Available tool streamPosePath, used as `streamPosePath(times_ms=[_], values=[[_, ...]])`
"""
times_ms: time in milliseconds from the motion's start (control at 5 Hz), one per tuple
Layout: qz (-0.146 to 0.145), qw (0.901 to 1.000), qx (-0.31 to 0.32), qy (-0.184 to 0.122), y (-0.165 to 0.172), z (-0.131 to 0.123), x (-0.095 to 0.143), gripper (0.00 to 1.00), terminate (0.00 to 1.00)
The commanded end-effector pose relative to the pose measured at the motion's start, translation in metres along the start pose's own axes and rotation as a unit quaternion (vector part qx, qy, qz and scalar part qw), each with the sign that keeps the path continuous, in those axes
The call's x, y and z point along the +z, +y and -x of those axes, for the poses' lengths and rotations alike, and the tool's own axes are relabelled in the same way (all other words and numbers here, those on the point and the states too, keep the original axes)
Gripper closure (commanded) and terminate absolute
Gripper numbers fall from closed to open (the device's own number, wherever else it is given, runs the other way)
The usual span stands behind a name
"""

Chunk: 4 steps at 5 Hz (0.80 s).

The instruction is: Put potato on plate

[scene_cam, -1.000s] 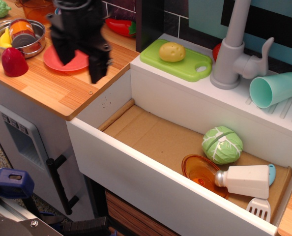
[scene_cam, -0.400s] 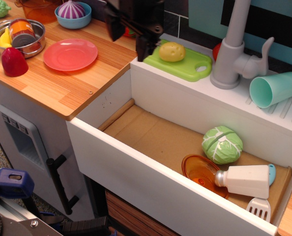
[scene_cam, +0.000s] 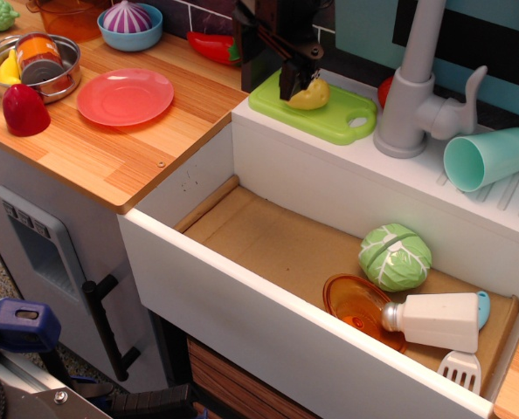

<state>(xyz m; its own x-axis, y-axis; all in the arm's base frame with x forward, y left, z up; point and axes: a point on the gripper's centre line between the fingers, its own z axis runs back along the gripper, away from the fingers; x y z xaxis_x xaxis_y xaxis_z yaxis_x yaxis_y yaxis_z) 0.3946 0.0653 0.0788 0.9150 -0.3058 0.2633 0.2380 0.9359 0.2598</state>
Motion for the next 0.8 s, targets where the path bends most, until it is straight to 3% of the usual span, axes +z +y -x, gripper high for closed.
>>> streamPosePath(times_ms=[0,600], values=[[-0.02,0.9984,-0.008,-0.052,0.007,-0.036,0.002,0.0,0.0],[0.015,0.9958,0.002,-0.09,-0.001,-0.052,-0.03,0.0,0.0]])
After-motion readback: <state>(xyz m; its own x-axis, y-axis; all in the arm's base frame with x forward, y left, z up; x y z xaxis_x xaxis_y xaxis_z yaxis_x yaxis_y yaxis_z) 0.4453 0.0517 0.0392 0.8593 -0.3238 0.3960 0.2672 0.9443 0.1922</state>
